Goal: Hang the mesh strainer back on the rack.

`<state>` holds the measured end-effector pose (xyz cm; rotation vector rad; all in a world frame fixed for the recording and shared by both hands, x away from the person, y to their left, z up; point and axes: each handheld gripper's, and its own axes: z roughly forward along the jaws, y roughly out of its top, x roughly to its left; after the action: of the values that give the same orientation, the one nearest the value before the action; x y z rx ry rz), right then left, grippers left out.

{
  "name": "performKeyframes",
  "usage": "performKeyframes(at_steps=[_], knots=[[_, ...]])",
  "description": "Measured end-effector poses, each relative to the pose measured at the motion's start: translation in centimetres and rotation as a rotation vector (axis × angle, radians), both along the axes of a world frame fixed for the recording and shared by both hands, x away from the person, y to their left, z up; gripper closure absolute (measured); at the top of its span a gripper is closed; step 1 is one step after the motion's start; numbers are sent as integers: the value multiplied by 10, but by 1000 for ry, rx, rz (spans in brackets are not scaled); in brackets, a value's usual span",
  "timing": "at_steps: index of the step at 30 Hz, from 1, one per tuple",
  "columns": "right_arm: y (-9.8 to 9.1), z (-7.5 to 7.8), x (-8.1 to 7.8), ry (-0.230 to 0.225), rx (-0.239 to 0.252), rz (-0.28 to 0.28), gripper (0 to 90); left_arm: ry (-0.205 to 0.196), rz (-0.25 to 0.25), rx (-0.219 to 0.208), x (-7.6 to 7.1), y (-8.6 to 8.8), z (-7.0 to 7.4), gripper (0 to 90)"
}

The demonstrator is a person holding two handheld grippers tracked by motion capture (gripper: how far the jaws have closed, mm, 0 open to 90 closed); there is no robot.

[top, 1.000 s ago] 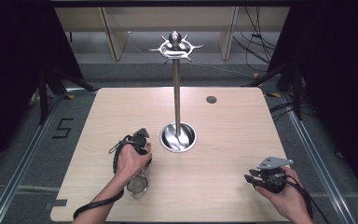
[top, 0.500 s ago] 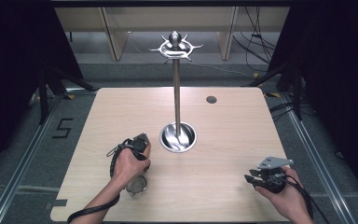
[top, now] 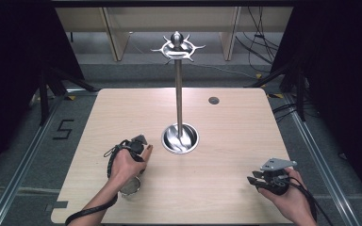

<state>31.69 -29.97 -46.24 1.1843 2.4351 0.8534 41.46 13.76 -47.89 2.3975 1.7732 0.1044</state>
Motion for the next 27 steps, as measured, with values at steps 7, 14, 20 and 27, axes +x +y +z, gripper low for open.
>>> performKeyframes(at_steps=[7,14,20,27], knots=[[0,0,0,0,-2,0,671,-46,-34,-8,0,6,-2,682],[0,-1,1,-8,-7,11,667,-105,-71,-85,-5,18,5,682],[0,-1,1,-10,-6,11,664,-205,-65,-145,-14,32,8,683],[2,-3,2,-16,-4,17,655,-316,-76,-248,-28,53,13,683]])
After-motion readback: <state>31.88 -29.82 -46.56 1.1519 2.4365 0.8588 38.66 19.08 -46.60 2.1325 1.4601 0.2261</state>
